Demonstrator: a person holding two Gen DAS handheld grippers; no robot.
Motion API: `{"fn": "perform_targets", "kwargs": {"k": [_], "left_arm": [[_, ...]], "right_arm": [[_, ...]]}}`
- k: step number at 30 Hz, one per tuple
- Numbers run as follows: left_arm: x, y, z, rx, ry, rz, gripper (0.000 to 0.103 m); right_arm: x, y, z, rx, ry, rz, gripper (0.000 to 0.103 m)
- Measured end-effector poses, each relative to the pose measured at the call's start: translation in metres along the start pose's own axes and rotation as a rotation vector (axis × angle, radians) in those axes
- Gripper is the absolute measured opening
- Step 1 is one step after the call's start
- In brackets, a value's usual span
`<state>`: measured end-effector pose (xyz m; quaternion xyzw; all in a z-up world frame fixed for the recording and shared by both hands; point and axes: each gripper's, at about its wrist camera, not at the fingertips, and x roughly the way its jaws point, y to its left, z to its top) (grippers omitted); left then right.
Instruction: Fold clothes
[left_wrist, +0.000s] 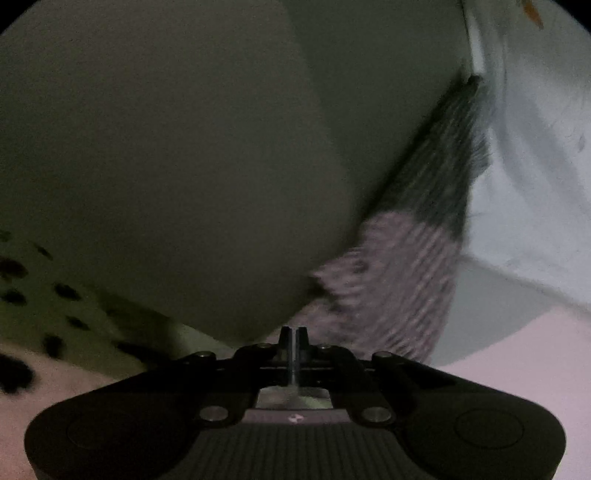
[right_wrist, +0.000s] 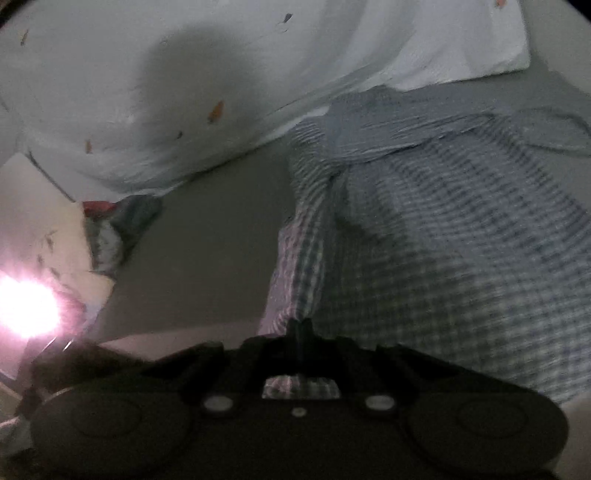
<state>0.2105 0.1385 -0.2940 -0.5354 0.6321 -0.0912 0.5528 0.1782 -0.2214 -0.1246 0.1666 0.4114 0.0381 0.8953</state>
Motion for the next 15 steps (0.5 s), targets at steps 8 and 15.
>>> {"fn": "perform_targets", "kwargs": {"k": [8, 15], "left_arm": [[-0.009, -0.023, 0.002, 0.244, -0.058, 0.105, 0.004], [-0.034, -0.032, 0.01, 0.347, -0.179, 0.135, 0.011]], "right_arm": [[0.013, 0.071, -0.044, -0.583, -0.036, -0.223, 0.04], [0.068, 0.141, -0.086, -1.186, 0.039, -0.224, 0.041]]}}
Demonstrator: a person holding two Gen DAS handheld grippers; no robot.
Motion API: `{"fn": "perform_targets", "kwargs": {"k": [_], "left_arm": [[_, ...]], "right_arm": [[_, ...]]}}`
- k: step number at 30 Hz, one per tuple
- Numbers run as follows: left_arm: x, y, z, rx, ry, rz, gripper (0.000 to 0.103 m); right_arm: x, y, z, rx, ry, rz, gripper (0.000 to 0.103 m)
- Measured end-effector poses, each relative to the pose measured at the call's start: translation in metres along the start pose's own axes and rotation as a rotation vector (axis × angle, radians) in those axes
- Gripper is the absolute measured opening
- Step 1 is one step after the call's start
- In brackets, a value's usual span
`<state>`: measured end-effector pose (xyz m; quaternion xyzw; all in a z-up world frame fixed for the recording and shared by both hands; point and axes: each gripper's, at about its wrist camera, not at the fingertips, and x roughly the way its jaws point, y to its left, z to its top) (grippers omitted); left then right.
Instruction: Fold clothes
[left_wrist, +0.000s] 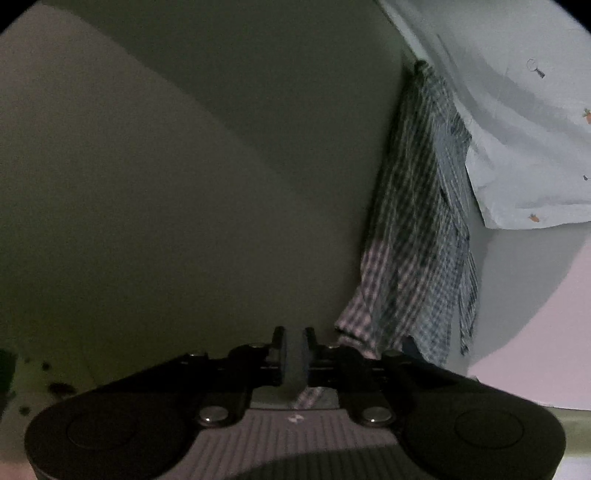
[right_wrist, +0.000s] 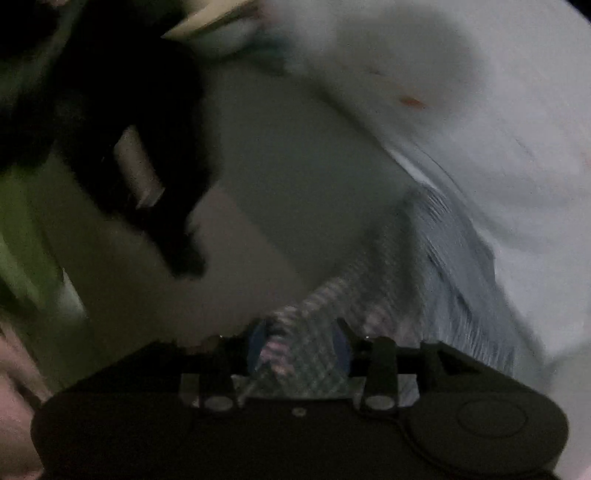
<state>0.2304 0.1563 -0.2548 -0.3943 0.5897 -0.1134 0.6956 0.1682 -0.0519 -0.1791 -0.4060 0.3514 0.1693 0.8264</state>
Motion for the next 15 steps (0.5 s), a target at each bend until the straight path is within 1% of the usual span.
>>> {"fn": "perform_targets", "kwargs": {"k": [2, 3, 4, 5, 7, 9, 13, 15], "left_arm": [[-0.006, 0.004, 0.002, -0.004, -0.016, -0.001, 0.013], [-0.008, 0.007, 0.002, -0.01, -0.021, -0.004, 0.013], [-0.008, 0.008, 0.001, -0.016, -0.024, -0.007, 0.014], [-0.008, 0.008, 0.001, -0.023, -0.028, -0.01, 0.014], [-0.01, 0.01, 0.0, -0.03, -0.036, -0.015, 0.014], [-0.017, 0.013, -0.002, -0.03, -0.046, -0.016, 0.014], [-0.018, 0.013, 0.002, -0.025, -0.051, -0.024, 0.015], [-0.014, 0.011, 0.003, -0.02, -0.047, -0.03, 0.016]], "right_arm": [[0.02, 0.011, 0.001, -0.126, 0.036, -0.019, 0.04], [0.03, 0.016, 0.002, -0.189, 0.055, -0.029, 0.032], [0.036, 0.02, -0.001, -0.261, 0.064, -0.02, 0.011], [0.041, 0.024, -0.004, -0.336, 0.071, -0.007, 0.003], [0.036, 0.029, -0.013, -0.48, 0.034, 0.041, 0.001], [0.019, 0.025, -0.022, -0.6, -0.003, 0.12, 0.001], [-0.017, 0.007, -0.037, -0.858, -0.01, 0.27, 0.001], [-0.028, -0.005, -0.034, -0.86, -0.011, 0.378, 0.001]]}}
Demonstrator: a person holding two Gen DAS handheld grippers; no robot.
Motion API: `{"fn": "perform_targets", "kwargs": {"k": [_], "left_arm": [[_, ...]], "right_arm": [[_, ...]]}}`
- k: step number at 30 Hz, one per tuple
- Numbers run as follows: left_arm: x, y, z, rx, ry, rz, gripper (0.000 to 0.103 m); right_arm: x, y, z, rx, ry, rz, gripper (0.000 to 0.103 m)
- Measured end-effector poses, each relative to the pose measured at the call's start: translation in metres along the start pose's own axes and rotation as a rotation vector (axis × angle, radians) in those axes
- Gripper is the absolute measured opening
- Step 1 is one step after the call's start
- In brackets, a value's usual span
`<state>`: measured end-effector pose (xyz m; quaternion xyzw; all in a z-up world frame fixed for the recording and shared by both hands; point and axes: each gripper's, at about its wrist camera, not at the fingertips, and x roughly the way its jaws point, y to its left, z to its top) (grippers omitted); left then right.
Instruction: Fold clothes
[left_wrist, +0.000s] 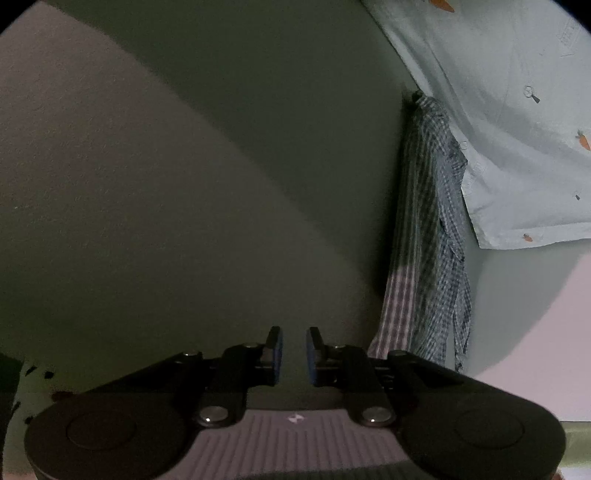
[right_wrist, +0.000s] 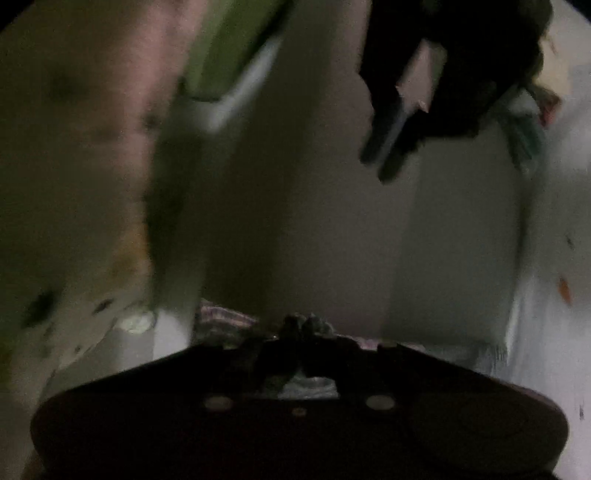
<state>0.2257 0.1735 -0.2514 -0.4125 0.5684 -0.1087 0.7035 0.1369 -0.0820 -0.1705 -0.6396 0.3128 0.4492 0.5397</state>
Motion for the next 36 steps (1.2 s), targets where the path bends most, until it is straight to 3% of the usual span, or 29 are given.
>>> {"fn": "perform_targets", "kwargs": {"k": [2, 6, 8, 10, 12, 15, 20, 23, 25, 27, 28, 29, 31, 34, 36], "left_arm": [[0.006, -0.004, 0.0, 0.009, 0.01, -0.002, 0.021], [0.014, -0.014, -0.003, 0.057, 0.042, 0.001, 0.025], [0.018, -0.02, -0.005, 0.097, 0.061, 0.001, 0.031], [0.022, -0.027, -0.009, 0.155, 0.076, 0.009, 0.035], [0.029, -0.035, -0.012, 0.211, 0.09, 0.013, 0.035], [0.045, -0.053, -0.016, 0.306, 0.127, -0.022, 0.039], [0.088, -0.09, -0.032, 0.483, 0.214, -0.082, 0.064], [0.122, -0.114, -0.048, 0.627, 0.256, -0.025, 0.068], [0.127, -0.126, -0.057, 0.7, 0.246, -0.037, 0.074], [0.131, -0.123, -0.061, 0.686, 0.29, -0.06, 0.072], [0.133, -0.12, -0.062, 0.672, 0.323, -0.08, 0.063], [0.135, -0.116, -0.063, 0.659, 0.356, -0.101, 0.043], [0.148, -0.101, -0.066, 0.556, 0.488, -0.15, 0.025], [0.165, -0.08, -0.07, 0.412, 0.632, -0.182, 0.024], [0.173, -0.058, -0.066, 0.225, 0.698, -0.212, 0.024]], "right_arm": [[-0.003, -0.005, -0.001, 0.017, -0.014, 0.114, 0.001], [0.009, 0.003, 0.006, 0.069, -0.037, 0.108, 0.011], [0.003, -0.003, 0.003, 0.226, -0.111, 0.147, 0.02], [-0.006, -0.009, -0.007, 0.412, -0.191, 0.192, 0.038], [-0.012, -0.013, -0.025, 0.59, -0.238, 0.204, 0.04], [-0.015, -0.018, -0.061, 0.857, -0.242, 0.167, 0.042], [-0.021, -0.016, -0.14, 1.342, -0.2, 0.017, 0.042], [-0.044, -0.021, -0.148, 1.529, -0.197, -0.045, 0.042], [-0.053, -0.013, -0.155, 1.596, -0.185, -0.076, 0.042], [-0.055, -0.005, -0.159, 1.625, -0.167, -0.094, 0.042], [-0.055, -0.002, -0.163, 1.642, -0.165, -0.092, 0.042], [-0.049, -0.005, -0.166, 1.656, -0.166, -0.085, 0.042], [-0.052, 0.006, -0.172, 1.683, -0.172, -0.067, 0.042], [-0.048, 0.019, -0.181, 1.707, -0.182, -0.045, 0.042], [-0.045, 0.024, -0.188, 1.716, -0.198, -0.033, 0.042]]}}
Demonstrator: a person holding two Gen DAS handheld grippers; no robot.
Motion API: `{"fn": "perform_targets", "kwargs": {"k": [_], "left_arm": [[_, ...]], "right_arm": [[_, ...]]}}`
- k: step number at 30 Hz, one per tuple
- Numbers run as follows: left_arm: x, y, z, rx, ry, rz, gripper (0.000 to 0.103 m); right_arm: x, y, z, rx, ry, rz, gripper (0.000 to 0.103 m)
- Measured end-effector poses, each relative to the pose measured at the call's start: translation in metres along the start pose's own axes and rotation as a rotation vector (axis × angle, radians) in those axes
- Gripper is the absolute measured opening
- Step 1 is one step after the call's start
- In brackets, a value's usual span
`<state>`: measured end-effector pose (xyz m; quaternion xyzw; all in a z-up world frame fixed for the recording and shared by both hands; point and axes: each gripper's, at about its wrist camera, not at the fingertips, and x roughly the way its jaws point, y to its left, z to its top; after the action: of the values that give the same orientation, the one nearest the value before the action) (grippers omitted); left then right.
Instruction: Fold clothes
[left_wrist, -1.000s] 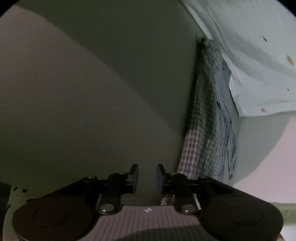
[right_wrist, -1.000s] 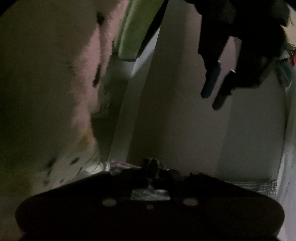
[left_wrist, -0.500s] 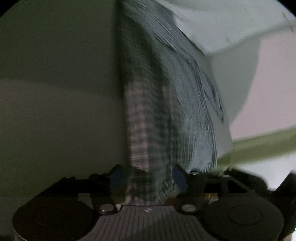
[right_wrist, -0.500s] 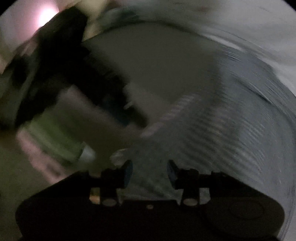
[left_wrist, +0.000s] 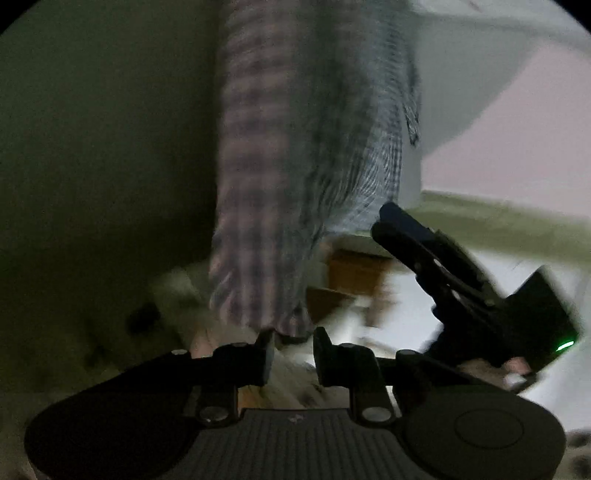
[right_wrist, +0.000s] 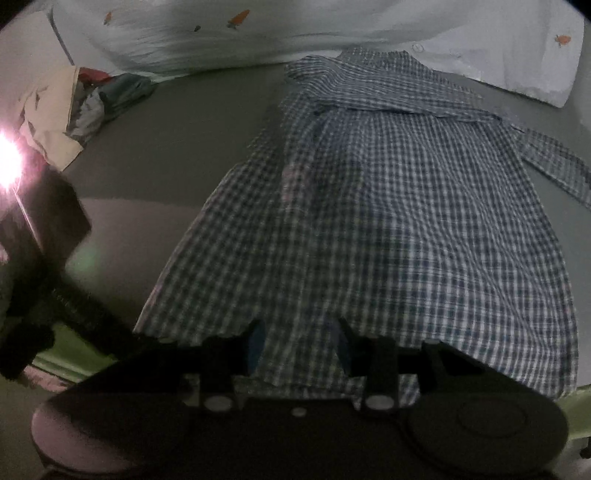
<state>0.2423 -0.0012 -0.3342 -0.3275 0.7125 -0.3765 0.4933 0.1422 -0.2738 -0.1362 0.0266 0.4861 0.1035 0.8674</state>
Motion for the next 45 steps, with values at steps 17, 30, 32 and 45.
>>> {"fn": "perform_targets", "kwargs": {"k": [17, 30, 32, 45], "left_arm": [[-0.086, -0.145, 0.068, 0.064, -0.803, 0.649, 0.063], [-0.146, -0.144, 0.223, 0.01, -0.962, 0.678, 0.061], [-0.154, -0.137, 0.253, -0.001, -0.976, 0.671, 0.061], [-0.178, -0.079, 0.291, -0.112, -0.997, 0.606, 0.061]], "right_arm": [[0.052, -0.197, 0.134, 0.351, -0.177, -0.006, 0.012], [0.164, -0.108, 0.332, -0.053, -0.254, 0.174, 0.014], [0.194, -0.076, 0.357, -0.174, -0.238, 0.188, 0.014], [0.316, -0.005, 0.421, -0.482, -0.143, 0.337, 0.005]]}}
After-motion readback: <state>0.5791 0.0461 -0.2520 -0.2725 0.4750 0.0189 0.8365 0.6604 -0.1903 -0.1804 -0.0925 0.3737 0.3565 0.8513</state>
